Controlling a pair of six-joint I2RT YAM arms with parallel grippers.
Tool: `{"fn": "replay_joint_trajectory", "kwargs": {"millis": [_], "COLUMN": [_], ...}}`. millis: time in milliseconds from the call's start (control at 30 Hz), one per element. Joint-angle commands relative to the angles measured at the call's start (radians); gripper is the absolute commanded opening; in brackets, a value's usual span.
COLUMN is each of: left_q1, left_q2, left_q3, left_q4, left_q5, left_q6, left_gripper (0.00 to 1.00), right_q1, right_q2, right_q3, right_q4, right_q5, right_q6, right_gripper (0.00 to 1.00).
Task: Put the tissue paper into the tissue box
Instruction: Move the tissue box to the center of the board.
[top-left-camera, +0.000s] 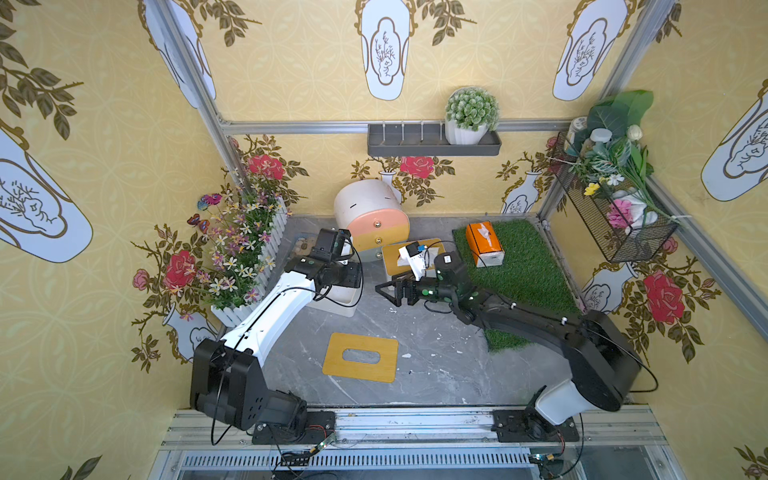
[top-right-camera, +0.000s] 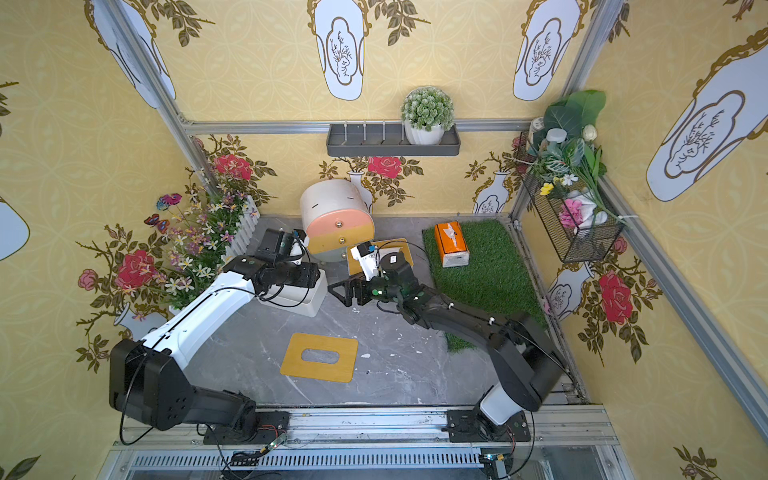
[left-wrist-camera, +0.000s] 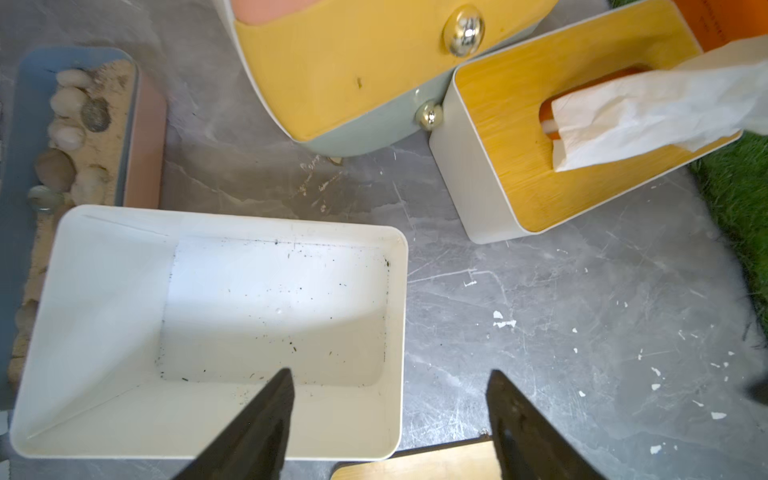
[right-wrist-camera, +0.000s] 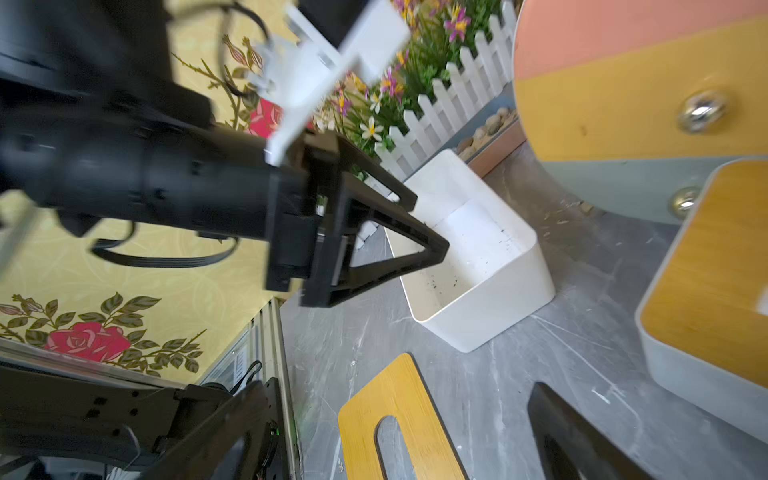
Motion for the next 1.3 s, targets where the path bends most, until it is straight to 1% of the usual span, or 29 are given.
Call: {"fn": "replay_joint_trajectory", "kwargs": {"millis": [0, 200, 367, 533, 600, 733, 900, 1067, 1267], "left_q1": [0.001, 0.001, 0.000, 0.000, 0.000, 0.000, -0.002, -0.003, -0.012], "left_q2": [0.045, 0.118, 0.169, 0.212, 0.228, 0.239, 0.240, 0.215, 0.122], "left_q3": [0.022, 0.051, 0.073, 0.087, 0.092, 0.091, 0.077, 0.069, -0.005], "left_q4": [-0.070, -0.110, -0.141, -0.163, -0.171, -0.175, -0.166, -0.159, -0.088], "left_q5": [0.046, 0.075, 0.075, 0.074, 0.078, 0.093, 0.149, 0.230, 0.336], "left_q6": [0.020, 0.026, 0.030, 0.033, 0.036, 0.032, 0.014, -0.039, -0.164], "left_gripper": [0.67, 0.61, 0.54, 0.40, 0.32, 0.16, 0.01, 0.00, 0.00], "right_q1": [-0.006, -0.037, -0.070, -0.085, -0.089, -0.095, -0.106, -0.131, -0.181], "right_q2": [-0.152, -0.465, -0.630, -0.738, -0.768, -0.818, -0.885, -0.967, -1.029], "right_q3": [-0.091, -0.296, -0.413, -0.504, -0.524, -0.536, -0.531, -0.528, -0.528], "right_q4": [0.031, 0.046, 0.008, -0.008, -0.027, -0.083, -0.174, -0.263, -0.335], "right_q5": [0.114, 0.219, 0.228, 0.231, 0.229, 0.227, 0.229, 0.227, 0.183], "right_q6": [0.054, 0.115, 0.161, 0.191, 0.194, 0.187, 0.159, 0.127, 0.098], "right_gripper": [0.99, 0.99, 0.99, 0.99, 0.99, 0.99, 0.99, 0.99, 0.99]}}
